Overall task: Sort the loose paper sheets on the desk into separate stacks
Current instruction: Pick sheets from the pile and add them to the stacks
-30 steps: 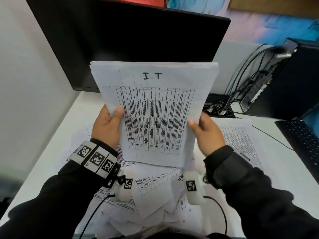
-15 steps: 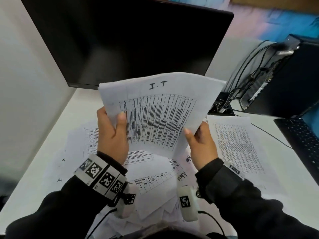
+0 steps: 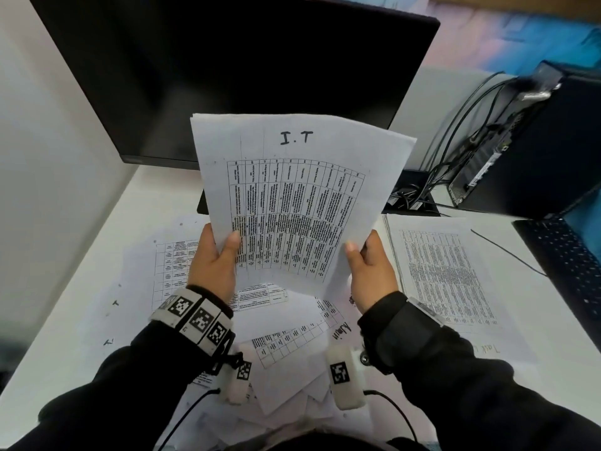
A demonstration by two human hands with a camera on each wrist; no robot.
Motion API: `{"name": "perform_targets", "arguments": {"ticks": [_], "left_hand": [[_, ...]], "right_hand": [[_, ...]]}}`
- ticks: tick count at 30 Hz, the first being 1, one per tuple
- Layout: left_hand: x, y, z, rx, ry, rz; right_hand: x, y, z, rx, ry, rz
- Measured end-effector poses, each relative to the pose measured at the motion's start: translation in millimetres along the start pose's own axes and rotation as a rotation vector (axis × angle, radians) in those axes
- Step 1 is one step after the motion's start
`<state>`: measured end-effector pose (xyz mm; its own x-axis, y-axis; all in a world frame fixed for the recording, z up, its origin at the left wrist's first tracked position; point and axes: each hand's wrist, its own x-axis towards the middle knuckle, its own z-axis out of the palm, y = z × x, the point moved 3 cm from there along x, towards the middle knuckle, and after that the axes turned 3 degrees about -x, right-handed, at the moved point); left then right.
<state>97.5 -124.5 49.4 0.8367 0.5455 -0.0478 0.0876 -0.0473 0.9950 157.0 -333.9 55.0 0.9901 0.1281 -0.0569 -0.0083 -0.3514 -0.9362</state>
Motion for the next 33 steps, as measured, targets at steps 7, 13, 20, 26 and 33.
{"name": "perform_targets", "arguments": {"ticks": [7, 13, 20, 26, 33], "left_hand": [[0.2, -7.6, 6.8, 0.072, -0.055, -0.021], [3.1, -4.2, 1.6, 0.096, -0.042, -0.003], [-6.2, -6.2, 0.9, 0.053, -0.094, -0.028], [-10.5, -17.4, 16.2, 0.106, -0.102, -0.027], [-19.4, -47.6, 24.4, 0.11, -0.265, -0.129]], "right_hand": [[1.9, 8.2, 5.3, 0.008, -0.025, 0.026], [4.1, 4.8, -8.3, 0.03, 0.039, 0.022], [1.3, 19.9, -20.1, -0.161, -0.077, 0.137], [-9.3, 31.9, -30.3, -0.138, -0.089, 0.224], [-6.0, 66.6, -65.5, -0.196, -0.044, 0.372]]}}
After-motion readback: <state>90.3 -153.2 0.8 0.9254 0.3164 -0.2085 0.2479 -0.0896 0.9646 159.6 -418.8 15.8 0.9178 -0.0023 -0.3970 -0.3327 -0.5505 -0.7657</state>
